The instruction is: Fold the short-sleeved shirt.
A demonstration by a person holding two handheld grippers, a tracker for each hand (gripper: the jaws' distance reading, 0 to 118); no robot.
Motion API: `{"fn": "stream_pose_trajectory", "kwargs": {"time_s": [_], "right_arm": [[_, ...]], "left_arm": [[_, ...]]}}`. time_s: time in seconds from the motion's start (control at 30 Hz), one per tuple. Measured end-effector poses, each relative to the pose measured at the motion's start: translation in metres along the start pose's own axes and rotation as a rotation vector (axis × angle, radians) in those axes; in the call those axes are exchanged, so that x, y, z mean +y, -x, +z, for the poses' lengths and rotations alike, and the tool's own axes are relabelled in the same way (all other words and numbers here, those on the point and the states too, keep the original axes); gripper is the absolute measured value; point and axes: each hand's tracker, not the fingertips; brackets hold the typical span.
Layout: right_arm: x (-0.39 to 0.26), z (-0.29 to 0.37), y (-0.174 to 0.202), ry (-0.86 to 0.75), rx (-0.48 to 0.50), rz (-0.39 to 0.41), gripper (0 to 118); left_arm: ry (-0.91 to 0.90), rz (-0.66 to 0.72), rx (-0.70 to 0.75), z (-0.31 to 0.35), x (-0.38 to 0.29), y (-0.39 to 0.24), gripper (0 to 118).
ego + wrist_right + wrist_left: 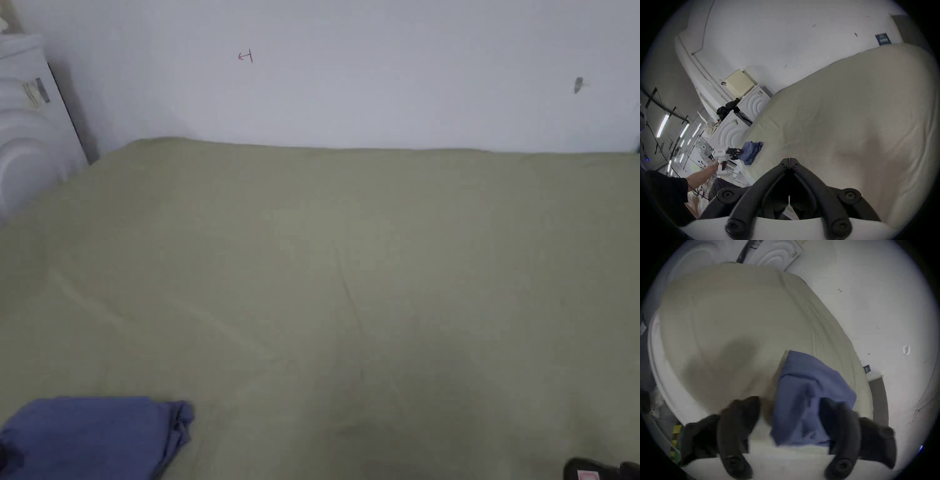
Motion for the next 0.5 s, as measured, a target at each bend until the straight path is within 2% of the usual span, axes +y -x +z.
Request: {"fn": "stream_pose_trajectory", "kwargs": {"time_s": [0.03, 0.13, 0.17, 0.23, 0.27, 0.3, 0.33, 0.37, 0.43, 0.5], "right_arm": [[0.002, 0.008, 0.003, -0.009, 0.006, 0.013, 0], [0.011, 0.032, 0.014, -0.055, 0.022, 0.040, 0], [0.013, 0.043, 0.015, -0.079, 0.030, 0.051, 0], [0.018, 0.060, 0.020, -0.135, 0.007, 0.075, 0], [0.021, 0.067, 0.021, -0.159, -0.002, 0.083, 0], [0.023, 0.076, 0.021, -0.182, -0.032, 0.094, 0], [0.025, 0.083, 0.023, -0.205, -0.072, 0.108, 0], [0.026, 0.090, 0.024, -0.223, -0.091, 0.118, 0], [0.026, 0.102, 0.026, -0.258, -0.166, 0.147, 0], [0.027, 0.112, 0.032, -0.270, -0.244, 0.189, 0]], "left_arm": [[0.009, -0.016, 0.036, 0.013, -0.001, -0.002, 97], [-0.112, -0.021, 0.095, 0.058, -0.009, -0.018, 96], [-0.178, -0.027, 0.154, 0.070, -0.015, -0.033, 96], [-0.285, -0.113, 0.156, 0.092, -0.028, -0.062, 92], [-0.328, -0.151, 0.152, 0.096, -0.035, -0.074, 85], [-0.382, -0.195, 0.131, 0.099, -0.047, -0.093, 71], [-0.426, -0.233, 0.129, 0.100, -0.060, -0.116, 30], [-0.458, -0.247, 0.120, 0.100, -0.075, -0.135, 1], [-0.523, -0.324, 0.112, 0.088, -0.110, -0.175, 1], [-0.537, -0.412, -0.017, 0.081, -0.143, -0.212, 1]]}}
